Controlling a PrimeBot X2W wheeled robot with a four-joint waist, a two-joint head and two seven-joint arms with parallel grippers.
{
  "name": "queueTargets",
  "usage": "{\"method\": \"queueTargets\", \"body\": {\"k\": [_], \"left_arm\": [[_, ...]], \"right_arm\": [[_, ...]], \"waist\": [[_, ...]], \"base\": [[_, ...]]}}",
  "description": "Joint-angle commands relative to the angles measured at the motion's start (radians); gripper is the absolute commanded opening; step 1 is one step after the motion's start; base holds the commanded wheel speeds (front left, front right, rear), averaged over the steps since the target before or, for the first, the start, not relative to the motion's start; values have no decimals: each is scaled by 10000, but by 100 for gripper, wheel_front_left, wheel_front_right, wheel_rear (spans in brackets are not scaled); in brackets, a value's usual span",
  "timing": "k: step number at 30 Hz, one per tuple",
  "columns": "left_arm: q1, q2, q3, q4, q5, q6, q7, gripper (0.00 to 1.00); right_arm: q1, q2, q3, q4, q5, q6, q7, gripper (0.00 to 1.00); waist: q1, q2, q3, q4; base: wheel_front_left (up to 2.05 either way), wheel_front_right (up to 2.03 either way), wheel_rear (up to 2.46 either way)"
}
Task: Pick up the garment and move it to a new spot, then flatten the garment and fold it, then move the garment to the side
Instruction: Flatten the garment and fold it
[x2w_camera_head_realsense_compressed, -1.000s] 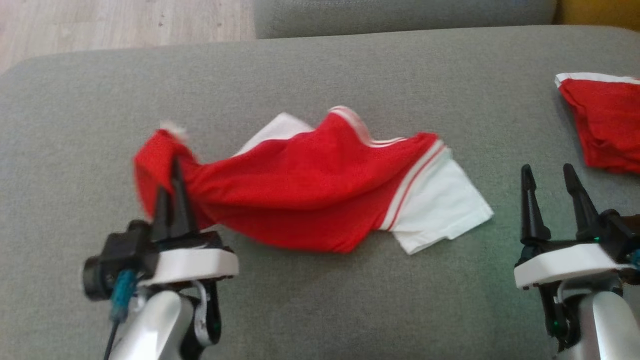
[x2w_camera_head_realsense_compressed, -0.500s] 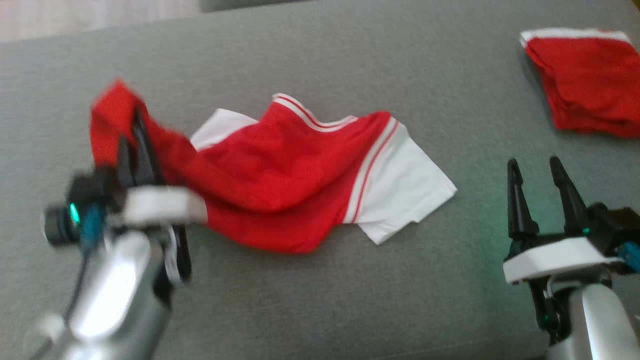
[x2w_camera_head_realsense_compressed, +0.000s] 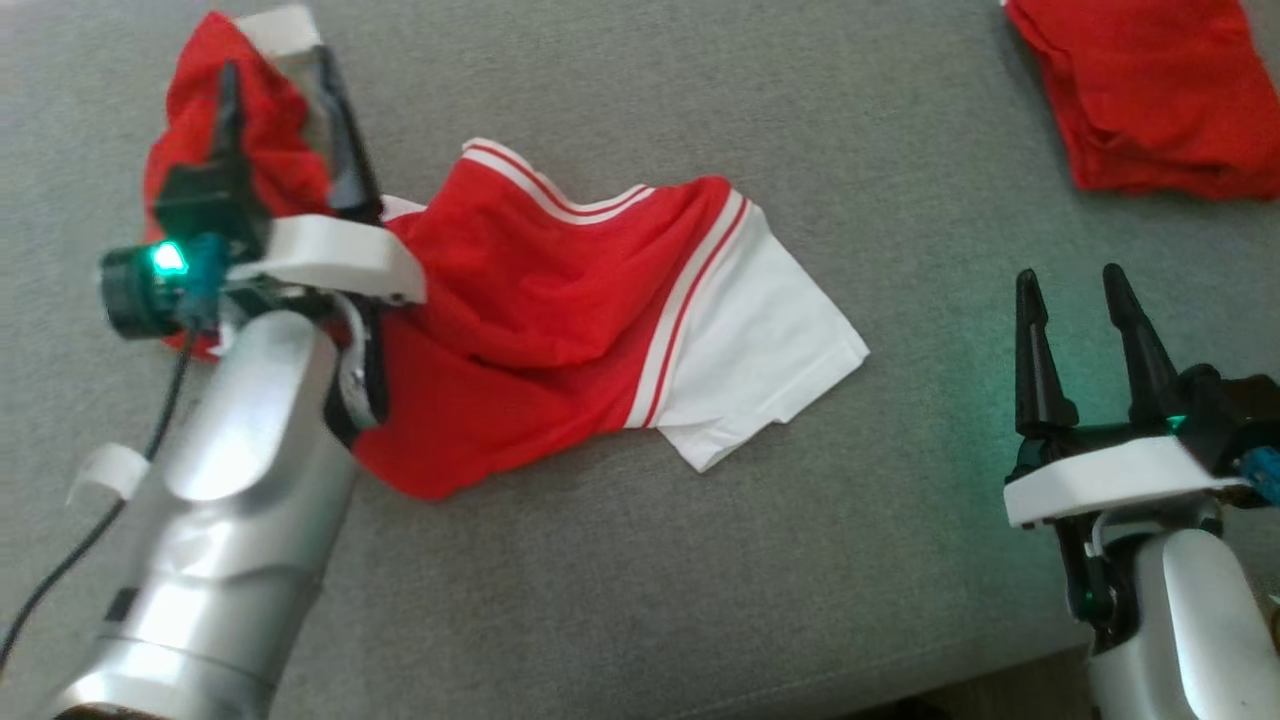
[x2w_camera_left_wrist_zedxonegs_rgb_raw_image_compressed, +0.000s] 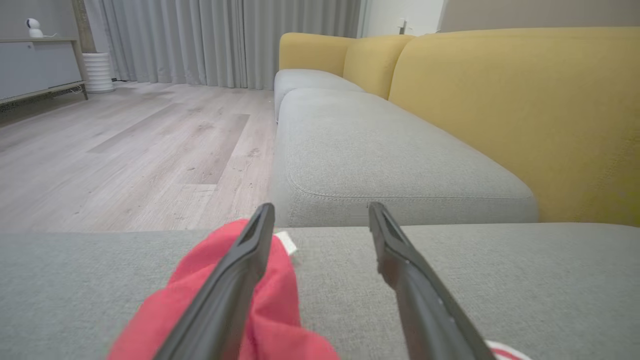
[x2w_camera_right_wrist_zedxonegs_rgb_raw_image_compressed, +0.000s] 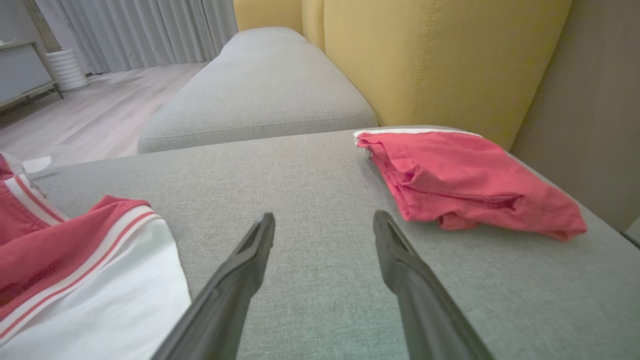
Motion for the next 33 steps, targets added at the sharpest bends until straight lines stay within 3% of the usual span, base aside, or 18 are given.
{"method": "queueTargets", "body": {"k": [1, 4, 7, 15, 20, 29, 33], "left_arm": [[-357, 153, 188, -110, -8, -208, -145, 100], [-132, -55, -50, -9, -64, -700, -288, 100], [427, -201, -131, -289, -200, -877, -349, 100], [3309, -182, 30, -1365, -910, -438, -162, 100], [3893, -145, -45, -1481, -1199, -501, 236, 100], [3759, -512, -223, -1623, -1936, -1190, 981, 100], [3669, -485, -315, -1270, -2037, -1153, 1453, 100]], "right_arm": [[-226, -57, 217, -258, -18, -7, -137, 100], [-213, -57, 213, -187, -39, -7, -154, 100], [-138, -57, 202, -141, -50, -7, -137, 100], [267, -56, 143, -153, -55, -7, 51, 100], [314, -56, 202, -264, -51, -7, 163, 100], [292, -56, 216, -340, -94, -7, 247, 100], [268, -56, 211, -342, -98, -7, 245, 100]], "waist": [[-4, 0, -80, 167], [-4, 0, -411, 552], [-4, 0, -776, 881], [-4, 0, -1603, 1656], [-4, 0, -1616, 1695], [-4, 0, -1364, 1377], [-4, 0, -1283, 1194]], "base": [[0, 0, 0], [0, 0, 0], [0, 0, 0], [0, 0, 0], [0, 0, 0], [0, 0, 0], [0, 0, 0]]}}
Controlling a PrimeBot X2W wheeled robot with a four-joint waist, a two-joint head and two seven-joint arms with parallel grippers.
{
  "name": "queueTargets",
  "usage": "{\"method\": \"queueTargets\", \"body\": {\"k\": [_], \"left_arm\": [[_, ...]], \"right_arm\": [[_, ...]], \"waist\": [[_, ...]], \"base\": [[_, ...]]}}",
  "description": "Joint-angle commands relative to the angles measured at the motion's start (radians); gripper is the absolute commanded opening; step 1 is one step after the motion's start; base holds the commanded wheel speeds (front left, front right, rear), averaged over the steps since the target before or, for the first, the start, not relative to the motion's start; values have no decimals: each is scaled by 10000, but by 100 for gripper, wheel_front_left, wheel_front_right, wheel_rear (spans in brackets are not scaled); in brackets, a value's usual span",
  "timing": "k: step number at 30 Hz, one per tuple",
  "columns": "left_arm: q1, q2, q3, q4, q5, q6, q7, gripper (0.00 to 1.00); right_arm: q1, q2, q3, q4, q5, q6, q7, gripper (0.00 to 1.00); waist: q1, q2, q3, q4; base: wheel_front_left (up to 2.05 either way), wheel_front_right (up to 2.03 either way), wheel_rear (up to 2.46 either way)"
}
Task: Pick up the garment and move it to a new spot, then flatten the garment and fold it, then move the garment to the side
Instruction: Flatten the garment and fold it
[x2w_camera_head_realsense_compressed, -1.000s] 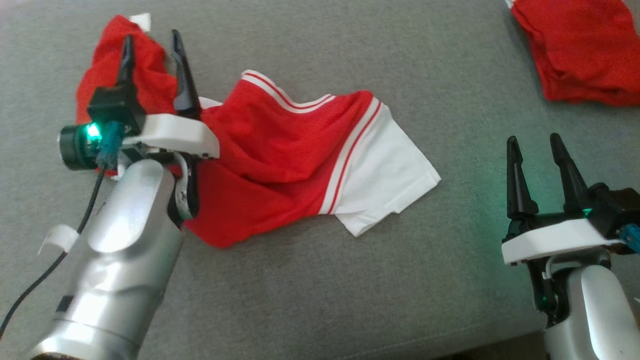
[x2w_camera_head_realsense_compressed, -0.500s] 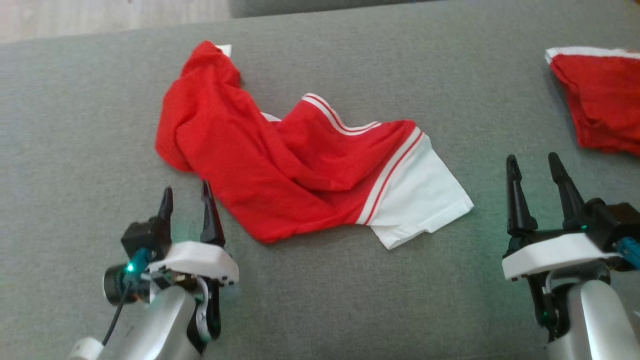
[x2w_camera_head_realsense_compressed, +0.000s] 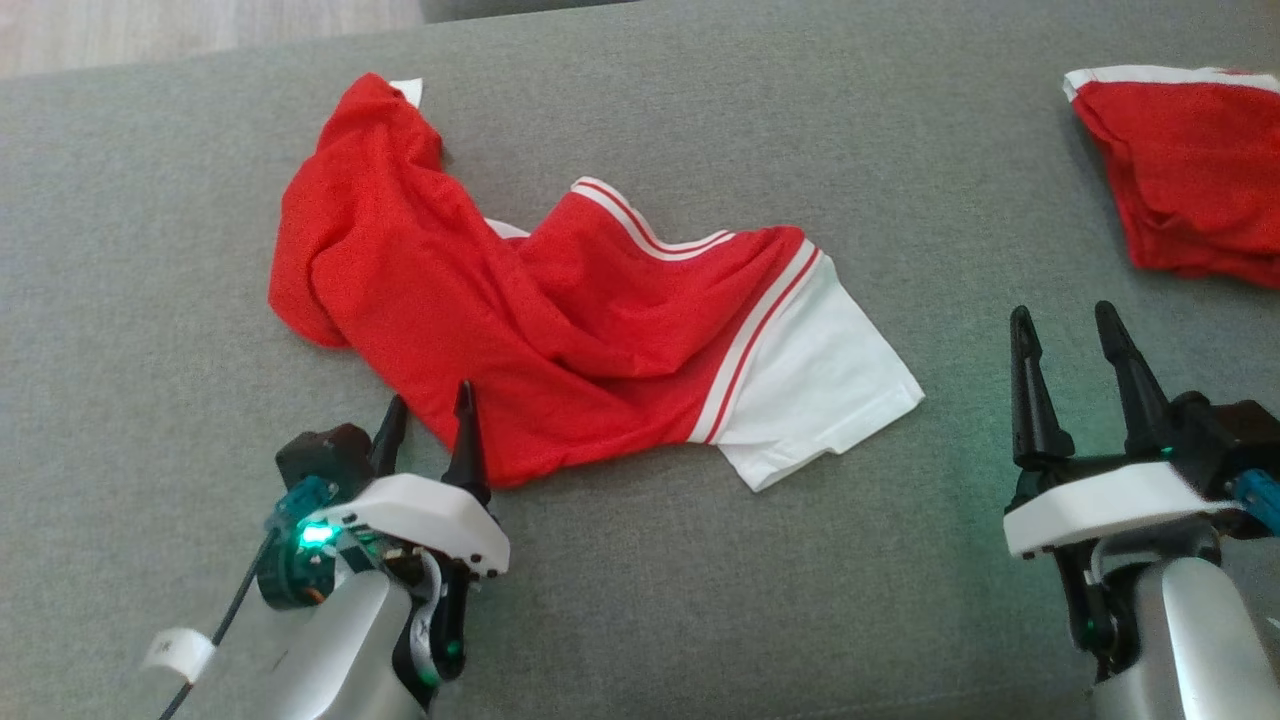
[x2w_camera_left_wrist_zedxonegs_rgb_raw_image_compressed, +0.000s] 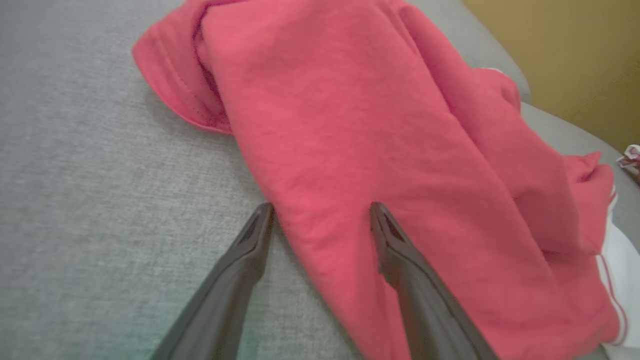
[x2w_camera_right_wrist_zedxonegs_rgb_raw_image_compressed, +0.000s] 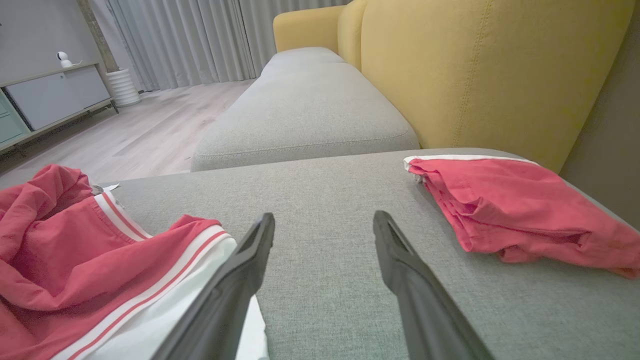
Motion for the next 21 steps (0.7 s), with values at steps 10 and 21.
{"method": "queueTargets", "body": {"k": [10, 21], "left_arm": [[-667, 256, 279, -617, 253, -58, -681, 0], [-168, 1835, 644, -3712, 1237, 1233, -399, 0]], "right_arm": [[-115, -56, 40, -243, -70, -7, -73, 100], [139, -56, -10, 11, 73, -7, -116, 100]], "waist": [[0, -1, -216, 63], [0, -1, -855, 665]], "base": [[0, 0, 0], [0, 0, 0]]}}
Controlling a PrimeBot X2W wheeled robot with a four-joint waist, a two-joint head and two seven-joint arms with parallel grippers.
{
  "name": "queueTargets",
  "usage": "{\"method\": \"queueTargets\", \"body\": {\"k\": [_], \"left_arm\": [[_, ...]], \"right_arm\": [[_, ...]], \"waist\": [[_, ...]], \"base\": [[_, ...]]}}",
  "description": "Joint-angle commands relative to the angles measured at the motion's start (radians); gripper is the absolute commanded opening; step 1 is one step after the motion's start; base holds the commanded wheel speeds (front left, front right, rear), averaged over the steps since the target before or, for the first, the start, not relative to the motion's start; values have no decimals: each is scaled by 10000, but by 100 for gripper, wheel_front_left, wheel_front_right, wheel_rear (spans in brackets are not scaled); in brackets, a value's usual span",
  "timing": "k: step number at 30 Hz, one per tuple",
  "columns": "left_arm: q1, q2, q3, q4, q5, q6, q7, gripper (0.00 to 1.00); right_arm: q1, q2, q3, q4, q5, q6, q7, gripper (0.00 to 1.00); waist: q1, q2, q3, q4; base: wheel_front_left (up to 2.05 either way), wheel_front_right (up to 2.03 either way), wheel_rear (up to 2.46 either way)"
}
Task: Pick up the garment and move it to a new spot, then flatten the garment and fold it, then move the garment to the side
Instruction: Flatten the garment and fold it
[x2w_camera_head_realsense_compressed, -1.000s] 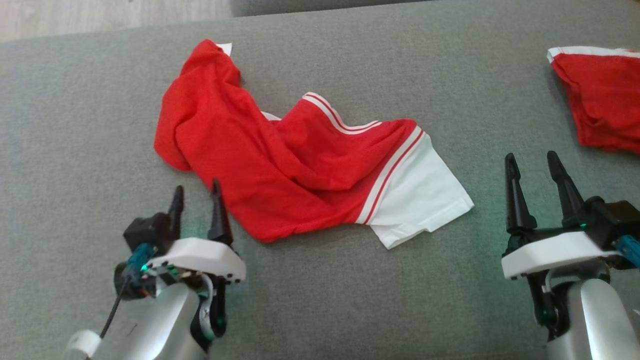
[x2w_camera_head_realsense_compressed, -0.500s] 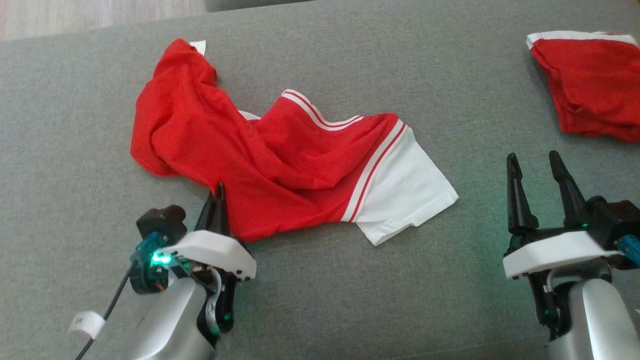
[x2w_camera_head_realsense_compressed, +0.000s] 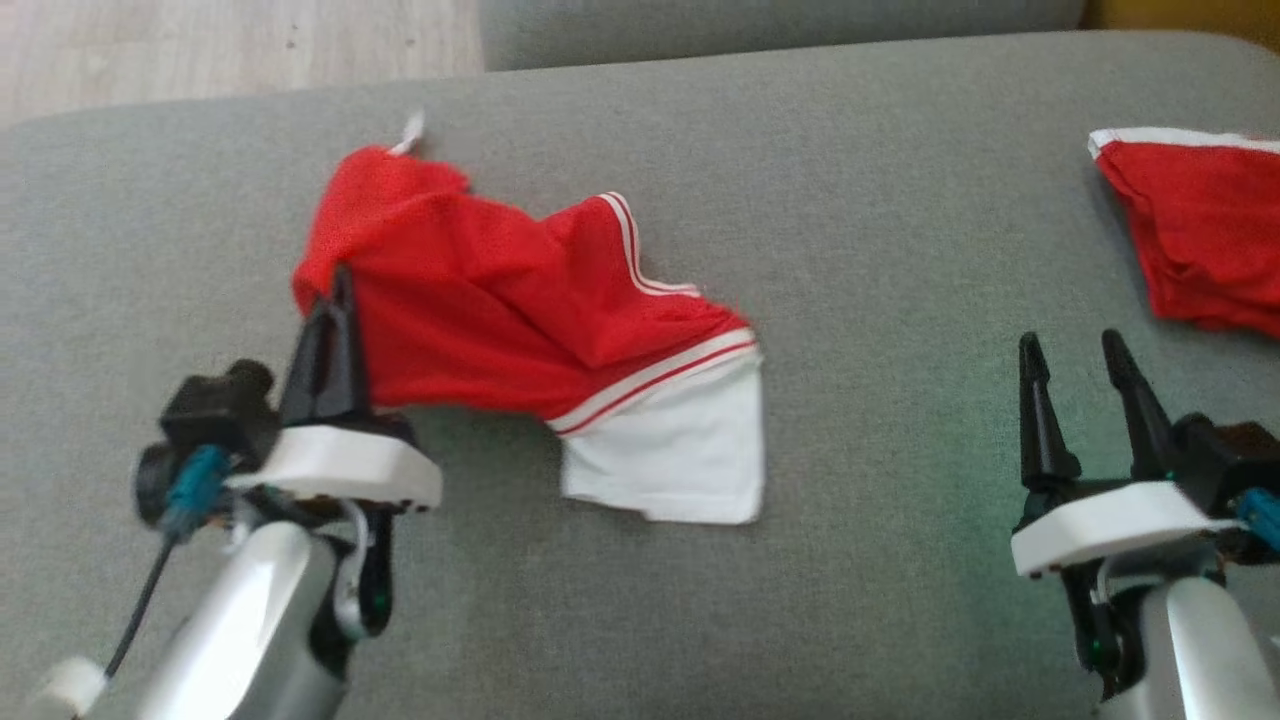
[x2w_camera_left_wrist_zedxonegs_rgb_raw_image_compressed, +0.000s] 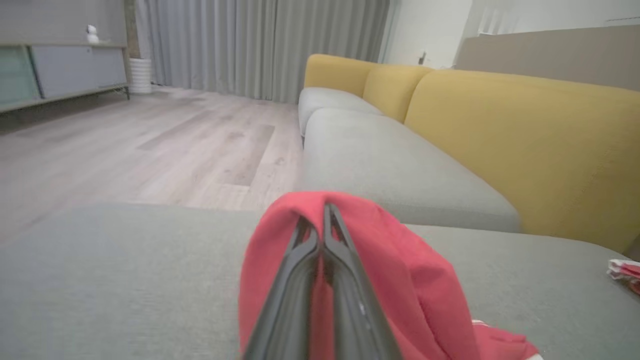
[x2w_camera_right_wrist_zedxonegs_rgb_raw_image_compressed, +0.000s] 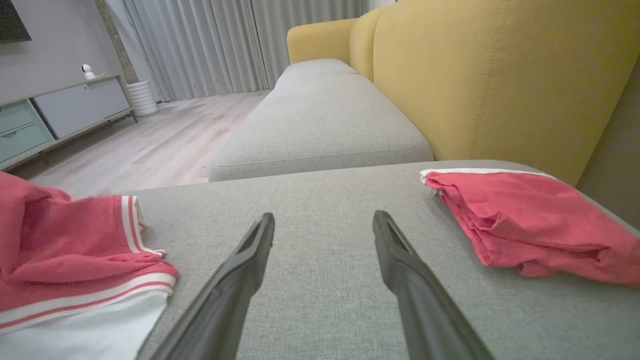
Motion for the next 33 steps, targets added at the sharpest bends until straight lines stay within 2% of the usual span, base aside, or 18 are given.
{"method": "queueTargets", "body": {"k": [1, 5, 8, 11, 17, 21, 22, 23, 24, 28, 33], "left_arm": [[-10, 442, 469, -610, 162, 228, 115, 0], [767, 1324, 593, -1631, 792, 1230, 841, 0], [1385, 1473, 581, -1890, 736, 1610, 1317, 0], [1846, 1319, 554, -1501, 391, 1656, 1520, 0], [2268, 817, 466, -80, -179, 1344, 1340, 0], [2281, 708, 525, 418, -265, 1208, 1022, 2], [2272, 688, 550, 505, -261, 1181, 891, 43], [2248, 663, 568, 546, -250, 1142, 743, 75], [2221, 639, 606, 556, -229, 1127, 566, 100], [2118, 577, 691, 426, -96, 1010, -148, 100], [2053, 414, 592, 88, 59, 896, -732, 100]], "right_arm": [[-51, -56, 229, -261, 67, -7, -93, 100], [28, -56, 280, -157, 114, -7, -71, 100], [46, -56, 379, -73, 128, -7, -52, 100], [20, -56, 490, 0, 133, -7, -53, 100], [-4, -56, 742, 137, 101, -7, -26, 100], [17, -56, 937, 190, 77, -7, 6, 100], [18, -56, 1046, 209, 94, -7, 29, 100], [13, -56, 1172, 227, 109, -7, 54, 100], [-6, -56, 1334, 254, 134, -7, 98, 100], [-277, -56, 2169, 572, 216, -7, 483, 100], [-1153, -56, 3283, 1588, 629, -7, 1296, 100]], "waist": [[1, -1, -71, 76], [1, -1, -84, 133], [1, -1, -48, 142], [1, -1, -19, 121], [1, -1, -83, 81], [1, -1, -153, 157], [1, -1, -172, 194], [1, -1, -194, 263], [1, -1, -213, 333], [1, -1, -271, 702], [1, -1, -204, 1301]], "base": [[0, 0, 0], [0, 0, 0], [0, 0, 0], [0, 0, 0], [0, 0, 0], [0, 0, 0], [0, 0, 0], [0, 0, 0], [0, 0, 0], [0, 0, 0], [0, 0, 0]]}}
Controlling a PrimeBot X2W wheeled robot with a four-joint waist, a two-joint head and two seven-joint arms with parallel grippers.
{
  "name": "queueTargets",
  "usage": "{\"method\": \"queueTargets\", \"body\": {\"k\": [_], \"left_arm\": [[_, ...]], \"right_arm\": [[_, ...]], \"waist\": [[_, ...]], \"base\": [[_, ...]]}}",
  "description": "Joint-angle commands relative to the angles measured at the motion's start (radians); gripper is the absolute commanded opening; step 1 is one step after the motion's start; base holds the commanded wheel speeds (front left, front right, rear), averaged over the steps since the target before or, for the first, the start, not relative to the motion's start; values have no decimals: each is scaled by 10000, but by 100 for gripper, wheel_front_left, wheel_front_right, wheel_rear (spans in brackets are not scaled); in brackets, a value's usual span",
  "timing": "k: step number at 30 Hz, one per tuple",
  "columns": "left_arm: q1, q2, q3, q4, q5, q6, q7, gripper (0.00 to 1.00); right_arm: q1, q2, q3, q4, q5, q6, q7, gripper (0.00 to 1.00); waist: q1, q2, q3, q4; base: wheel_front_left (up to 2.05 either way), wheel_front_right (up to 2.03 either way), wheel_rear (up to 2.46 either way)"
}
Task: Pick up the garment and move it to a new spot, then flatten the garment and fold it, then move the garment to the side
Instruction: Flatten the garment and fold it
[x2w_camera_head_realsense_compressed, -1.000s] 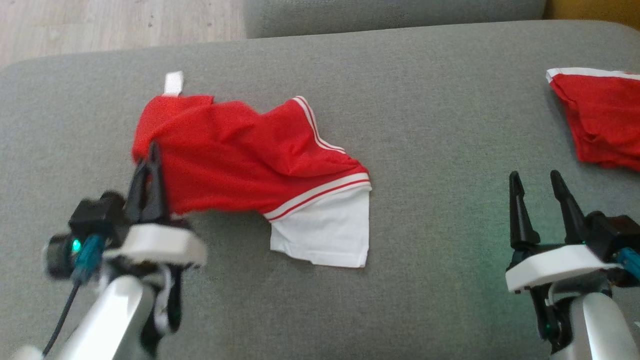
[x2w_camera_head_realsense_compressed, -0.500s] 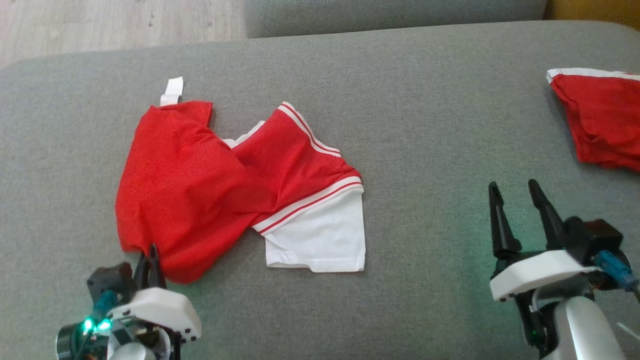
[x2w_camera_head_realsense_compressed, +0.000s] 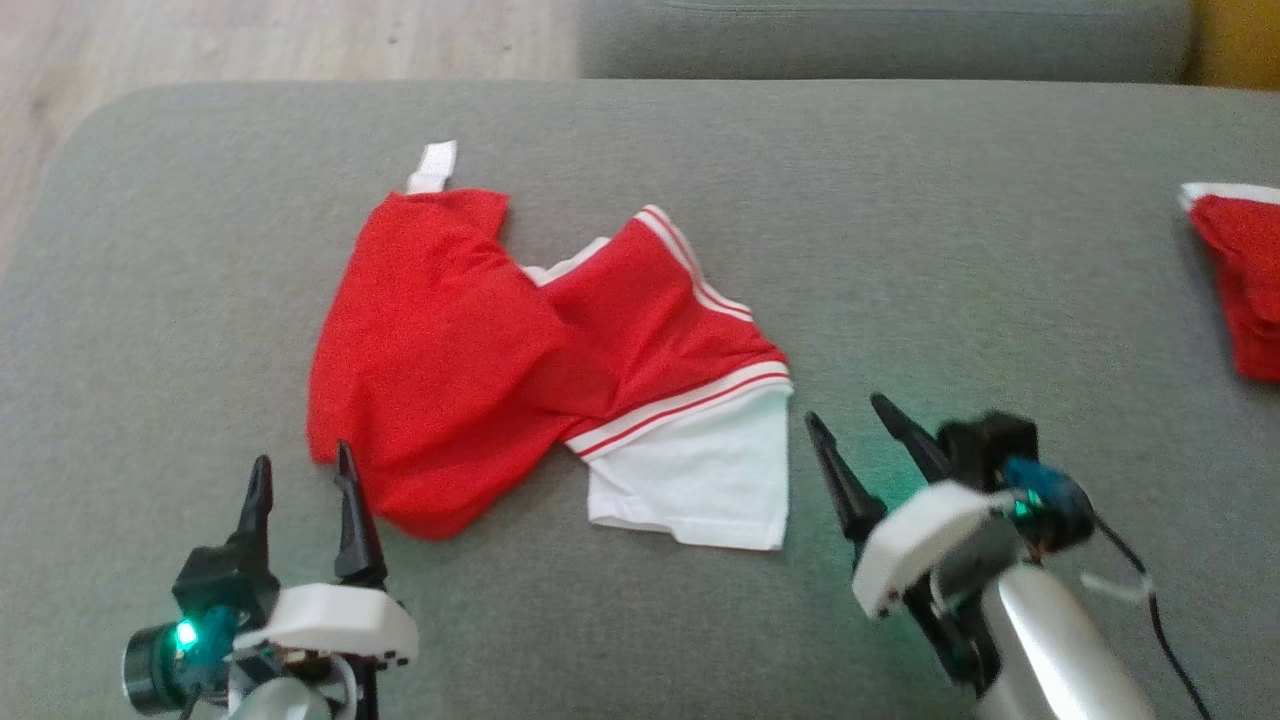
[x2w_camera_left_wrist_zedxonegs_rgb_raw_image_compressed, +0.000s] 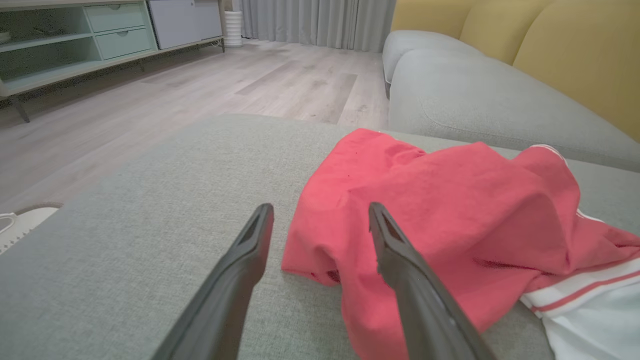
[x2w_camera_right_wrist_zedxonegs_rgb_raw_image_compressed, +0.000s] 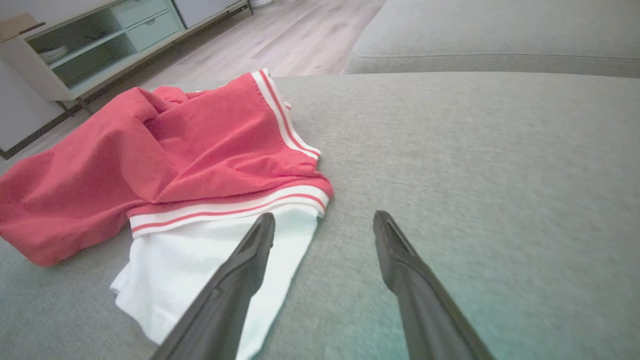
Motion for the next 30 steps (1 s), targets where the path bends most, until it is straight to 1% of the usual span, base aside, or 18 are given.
{"method": "queueTargets", "body": {"k": [1, 5, 9, 13, 14, 15, 16, 17, 20, 24, 28, 29, 30], "left_arm": [[-448, 68, 378, -370, 110, 2, -172, 100], [-488, -106, 238, -596, 204, -7, -357, 100], [-561, -291, 108, -682, 233, -51, -460, 100], [-602, -426, 77, -703, 241, -34, -553, 100], [-600, -442, 85, -690, 235, -31, -574, 100], [-597, -453, 93, -679, 229, -33, -593, 100], [-594, -460, 109, -672, 224, -31, -614, 100], [-576, -460, 167, -669, 207, -15, -655, 100], [-525, -439, 283, -663, 172, 23, -708, 100], [-505, -373, 348, -674, 163, 30, -738, 100], [-509, -300, 381, -703, 146, 20, -731, 100], [-509, -300, 381, -703, 146, 20, -731, 100], [-514, -284, 384, -715, 143, 20, -727, 100]], "right_arm": [[-805, -39, 335, -52, 101, -7, 140, 100], [-1831, -39, 356, 1028, 130, -7, 635, 100], [-2675, -39, 368, 2198, -181, -7, 1316, 100], [-3238, -39, 415, 3106, -296, -7, 1819, 100], [-3347, -39, 440, 3293, -306, -7, 1914, 81], [-3444, -39, 481, 3426, -282, -7, 1943, 38], [-3538, -39, 505, 3530, -245, -7, 1930, 15], [-3742, -39, 508, 3672, -215, -7, 1801, 0], [-4012, -39, 159, 3785, -351, -7, 1383, 0], [-4190, -124, -825, 3800, -669, -7, 928, 0], [-3975, -432, -1846, 3572, -887, -7, 807, 0], [-3975, -432, -1846, 3572, -887, -7, 807, 0], [-3869, -517, -2098, 3475, -921, -7, 799, 0]], "waist": [[0, -1, 77, 351], [0, -1, 285, 851], [0, -1, 478, 1292], [0, -1, 595, 1544], [0, -1, 606, 1563], [0, -1, 621, 1574], [0, -1, 638, 1571], [0, -1, 669, 1505], [0, -1, 692, 1291], [0, -1, 702, 928], [0, -1, 739, 567], [0, -1, 739, 567], [0, -1, 758, 480]], "base": [[0, 0, 0], [0, 0, 0], [0, 0, 0], [0, 0, 0], [0, 0, 0], [0, 0, 0], [0, 0, 0], [0, 0, 0], [0, 0, 0], [0, 0, 0], [0, 0, 0], [0, 0, 0], [0, 0, 0]]}}
